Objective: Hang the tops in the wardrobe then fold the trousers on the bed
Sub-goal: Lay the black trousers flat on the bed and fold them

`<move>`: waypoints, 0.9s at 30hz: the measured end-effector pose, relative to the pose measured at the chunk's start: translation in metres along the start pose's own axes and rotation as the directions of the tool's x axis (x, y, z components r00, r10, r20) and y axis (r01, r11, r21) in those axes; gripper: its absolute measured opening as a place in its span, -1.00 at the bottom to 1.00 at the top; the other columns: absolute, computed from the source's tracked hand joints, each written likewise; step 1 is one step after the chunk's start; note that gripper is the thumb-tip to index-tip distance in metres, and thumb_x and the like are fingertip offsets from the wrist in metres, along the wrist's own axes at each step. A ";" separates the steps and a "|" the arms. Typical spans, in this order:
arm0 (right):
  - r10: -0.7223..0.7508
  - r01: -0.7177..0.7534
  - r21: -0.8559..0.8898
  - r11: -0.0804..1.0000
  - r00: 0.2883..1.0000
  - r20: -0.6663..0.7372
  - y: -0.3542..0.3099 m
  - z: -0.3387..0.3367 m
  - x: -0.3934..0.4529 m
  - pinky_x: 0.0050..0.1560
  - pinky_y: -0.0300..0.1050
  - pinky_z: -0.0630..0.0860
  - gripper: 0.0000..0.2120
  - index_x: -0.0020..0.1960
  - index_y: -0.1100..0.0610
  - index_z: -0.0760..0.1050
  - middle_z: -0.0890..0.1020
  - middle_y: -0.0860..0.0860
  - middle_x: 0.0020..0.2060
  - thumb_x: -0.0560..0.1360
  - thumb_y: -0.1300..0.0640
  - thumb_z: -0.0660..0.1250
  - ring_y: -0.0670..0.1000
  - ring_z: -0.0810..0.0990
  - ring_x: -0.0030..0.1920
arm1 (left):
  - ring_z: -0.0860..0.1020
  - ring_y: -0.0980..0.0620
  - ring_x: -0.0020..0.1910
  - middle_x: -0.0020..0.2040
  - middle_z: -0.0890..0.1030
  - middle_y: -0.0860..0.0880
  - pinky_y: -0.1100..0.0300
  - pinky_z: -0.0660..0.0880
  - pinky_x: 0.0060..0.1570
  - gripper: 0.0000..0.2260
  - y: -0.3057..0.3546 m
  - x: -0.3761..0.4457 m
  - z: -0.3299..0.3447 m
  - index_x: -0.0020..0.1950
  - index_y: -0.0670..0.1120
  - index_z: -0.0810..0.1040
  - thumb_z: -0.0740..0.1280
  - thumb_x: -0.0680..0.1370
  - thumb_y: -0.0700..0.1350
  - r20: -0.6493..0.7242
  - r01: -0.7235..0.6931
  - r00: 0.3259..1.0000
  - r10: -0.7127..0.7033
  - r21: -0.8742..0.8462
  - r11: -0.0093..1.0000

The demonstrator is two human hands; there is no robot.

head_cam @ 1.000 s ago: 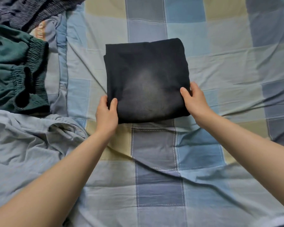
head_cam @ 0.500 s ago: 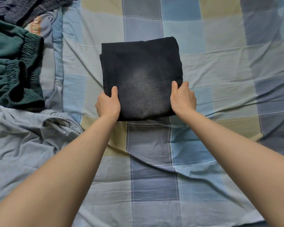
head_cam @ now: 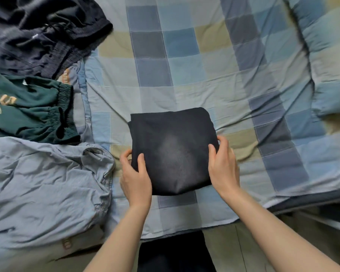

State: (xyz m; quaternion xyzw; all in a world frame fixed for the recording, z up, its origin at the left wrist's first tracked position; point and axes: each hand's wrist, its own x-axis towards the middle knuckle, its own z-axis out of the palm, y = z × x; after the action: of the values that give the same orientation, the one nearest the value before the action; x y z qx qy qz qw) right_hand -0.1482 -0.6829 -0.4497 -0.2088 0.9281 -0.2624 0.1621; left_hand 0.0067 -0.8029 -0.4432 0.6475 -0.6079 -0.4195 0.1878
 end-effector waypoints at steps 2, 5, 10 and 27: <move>0.010 -0.011 0.022 1.000 1.000 0.021 -0.013 -0.041 -0.036 0.15 0.11 0.44 -0.54 0.40 0.17 0.27 0.49 0.13 0.25 0.58 -0.01 0.21 0.18 0.42 0.26 | 0.57 -0.07 0.04 0.08 0.61 0.00 -0.04 0.48 0.04 -0.80 0.021 -0.028 -0.030 0.23 0.07 0.39 0.26 0.62 0.00 0.043 -0.049 0.998 0.050 -0.031 0.998; 0.008 -0.008 0.016 1.000 1.000 -0.019 -0.035 -0.101 -0.087 0.19 0.03 0.44 -0.48 0.44 0.16 0.24 0.46 0.09 0.28 0.56 -0.04 0.22 0.12 0.41 0.28 | 0.58 0.00 0.04 0.08 0.60 0.05 -0.06 0.50 0.06 -0.81 0.057 -0.067 -0.075 0.22 0.13 0.39 0.27 0.62 0.00 0.104 -0.080 0.991 0.086 -0.061 0.995; 0.064 -0.046 0.093 0.995 0.976 -0.210 -0.065 -0.173 -0.153 0.23 -0.19 0.32 -0.51 0.40 0.21 0.30 0.49 0.10 0.22 0.55 0.02 0.27 0.08 0.43 0.25 | 0.59 0.03 0.03 0.05 0.62 0.02 -0.07 0.52 0.07 -0.82 0.104 -0.115 -0.132 0.16 0.19 0.39 0.30 0.61 -0.03 0.166 -0.197 0.963 0.213 -0.106 0.975; 0.482 -0.340 0.343 0.876 0.575 -0.661 -0.057 -0.302 -0.375 0.16 -0.26 0.35 -0.56 0.37 0.18 0.34 0.50 0.06 0.16 0.55 0.04 0.29 0.02 0.44 0.16 | 0.51 -0.02 -0.29 -0.18 0.58 -0.04 0.02 0.47 -0.21 -0.80 0.189 -0.275 -0.178 0.17 0.08 0.38 0.32 0.58 -0.05 0.653 -0.524 0.506 0.563 -0.286 0.802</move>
State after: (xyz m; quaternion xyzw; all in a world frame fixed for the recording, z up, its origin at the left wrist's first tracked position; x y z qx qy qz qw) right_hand 0.0679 -0.4232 -0.1020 0.1506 0.9091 -0.3597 -0.1466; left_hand 0.0500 -0.6270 -0.1111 0.2045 -0.7918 -0.5704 0.0764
